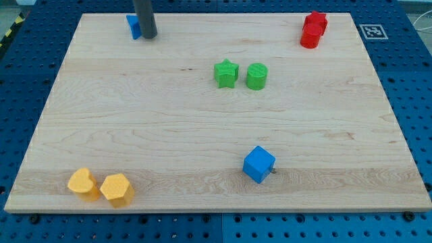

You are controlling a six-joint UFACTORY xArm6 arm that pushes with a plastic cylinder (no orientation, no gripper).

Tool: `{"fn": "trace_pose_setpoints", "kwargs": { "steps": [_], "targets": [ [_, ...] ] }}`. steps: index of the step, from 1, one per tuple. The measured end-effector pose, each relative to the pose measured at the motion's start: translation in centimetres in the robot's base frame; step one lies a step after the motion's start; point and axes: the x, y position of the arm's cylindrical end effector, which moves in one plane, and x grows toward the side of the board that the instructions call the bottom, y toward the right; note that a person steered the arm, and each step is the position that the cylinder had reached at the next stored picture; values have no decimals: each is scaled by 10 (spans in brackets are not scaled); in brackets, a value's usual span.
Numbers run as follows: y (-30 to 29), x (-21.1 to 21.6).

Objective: Push the blue cube slightly up

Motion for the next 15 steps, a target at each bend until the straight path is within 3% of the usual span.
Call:
{"fn": "trace_pose_setpoints", "kwargs": {
  "steps": [3,6,9,10,12,15],
  "targets": [
    [177,35],
    [321,115],
    [290,281],
    [266,306],
    [197,331],
    [182,284]
  ]
}}
